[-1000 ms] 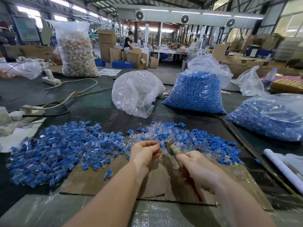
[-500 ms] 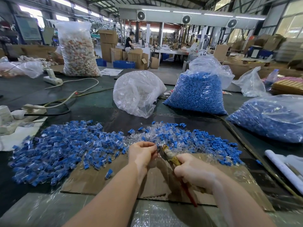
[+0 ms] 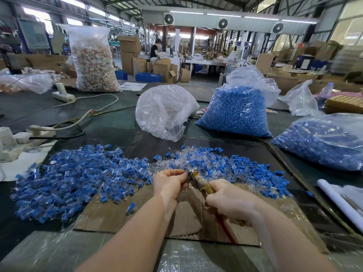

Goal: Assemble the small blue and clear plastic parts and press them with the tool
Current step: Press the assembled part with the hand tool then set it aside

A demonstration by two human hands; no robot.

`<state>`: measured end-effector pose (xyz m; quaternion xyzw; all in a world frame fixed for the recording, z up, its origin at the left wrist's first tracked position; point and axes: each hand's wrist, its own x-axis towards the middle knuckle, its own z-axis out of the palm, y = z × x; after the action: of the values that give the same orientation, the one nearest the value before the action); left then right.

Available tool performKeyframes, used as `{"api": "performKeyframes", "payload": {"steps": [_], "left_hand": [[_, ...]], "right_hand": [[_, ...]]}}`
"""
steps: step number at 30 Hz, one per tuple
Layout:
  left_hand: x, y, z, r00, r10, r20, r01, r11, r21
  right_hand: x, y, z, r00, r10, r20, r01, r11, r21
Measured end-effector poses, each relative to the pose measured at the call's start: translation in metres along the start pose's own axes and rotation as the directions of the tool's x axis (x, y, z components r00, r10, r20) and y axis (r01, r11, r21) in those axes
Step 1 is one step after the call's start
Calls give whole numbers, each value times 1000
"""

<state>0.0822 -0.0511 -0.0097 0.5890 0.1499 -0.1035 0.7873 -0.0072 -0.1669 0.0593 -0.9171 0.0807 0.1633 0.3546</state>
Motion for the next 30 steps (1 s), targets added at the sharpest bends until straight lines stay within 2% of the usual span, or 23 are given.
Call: {"api": "performKeyframes", "payload": {"steps": [11,13,17,20,22,24,26,28,30], "left_hand": [[-6,0,0,999,33,16,-33,999,41],[-6,-1,0,999,34,19,-35,998,44],[-8,2,1,1000,17,11,-17,998,56],[-9,5,-6,999,41,4,-41,992,115],[-6,8,-15,991,130,-34,-121,973,196],[0,13,-26,940,333,-77,-270,862,430],[4,20,-36,852,518,-70,-357,674,647],[9,25,-46,786,617,-33,-394,542,743],[14,27,-55,754,657,6,-395,446,803]], "right_hand": [[9,5,11,995,-14,-103,-2,988,-154],[10,6,13,995,0,-104,-13,993,-121],[10,8,13,997,6,-82,4,993,114],[11,12,12,989,-7,-149,33,984,173],[14,19,11,975,-1,-224,40,984,173],[18,29,10,943,4,-332,27,996,89],[22,41,7,896,23,-444,-56,997,-60],[24,52,3,852,41,-522,-145,976,-161],[25,59,0,816,44,-577,-206,954,-218]]}}
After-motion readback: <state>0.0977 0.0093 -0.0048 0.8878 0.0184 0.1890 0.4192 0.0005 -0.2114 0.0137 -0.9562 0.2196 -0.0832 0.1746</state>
